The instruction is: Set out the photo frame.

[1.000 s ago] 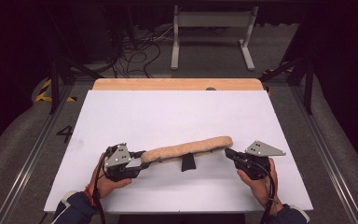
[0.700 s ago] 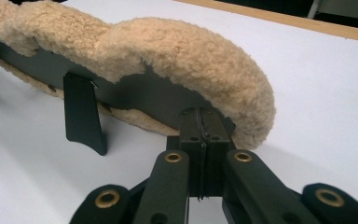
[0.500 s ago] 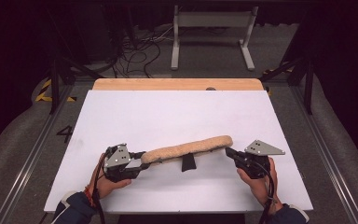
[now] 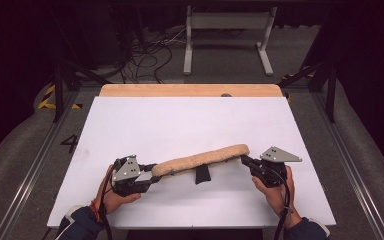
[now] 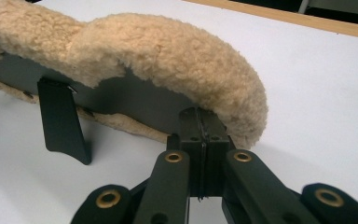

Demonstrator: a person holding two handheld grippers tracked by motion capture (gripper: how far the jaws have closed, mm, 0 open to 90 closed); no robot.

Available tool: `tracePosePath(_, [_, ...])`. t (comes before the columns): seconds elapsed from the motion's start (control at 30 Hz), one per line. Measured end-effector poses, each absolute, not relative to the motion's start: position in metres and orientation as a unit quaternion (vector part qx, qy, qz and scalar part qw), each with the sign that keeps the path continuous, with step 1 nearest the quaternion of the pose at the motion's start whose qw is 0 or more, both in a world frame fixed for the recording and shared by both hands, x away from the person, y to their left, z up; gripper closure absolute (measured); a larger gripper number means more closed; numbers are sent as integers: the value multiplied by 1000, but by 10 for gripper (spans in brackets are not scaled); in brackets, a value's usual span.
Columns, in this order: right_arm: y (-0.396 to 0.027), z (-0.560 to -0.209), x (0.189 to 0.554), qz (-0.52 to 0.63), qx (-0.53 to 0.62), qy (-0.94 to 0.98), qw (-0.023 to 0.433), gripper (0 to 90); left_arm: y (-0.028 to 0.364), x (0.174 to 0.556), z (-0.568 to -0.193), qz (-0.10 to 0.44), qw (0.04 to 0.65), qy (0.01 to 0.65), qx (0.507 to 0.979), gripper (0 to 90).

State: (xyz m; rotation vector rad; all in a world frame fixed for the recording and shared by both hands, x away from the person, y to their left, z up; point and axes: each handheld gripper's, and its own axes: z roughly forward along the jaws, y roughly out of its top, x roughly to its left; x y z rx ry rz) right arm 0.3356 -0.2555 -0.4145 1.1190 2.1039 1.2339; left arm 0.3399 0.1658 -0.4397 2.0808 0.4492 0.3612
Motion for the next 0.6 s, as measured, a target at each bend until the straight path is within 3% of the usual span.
tracePosePath(0.6, [-254,-412,350,449,415,757,229,900,157,327,-439,161,459,166,858,627])
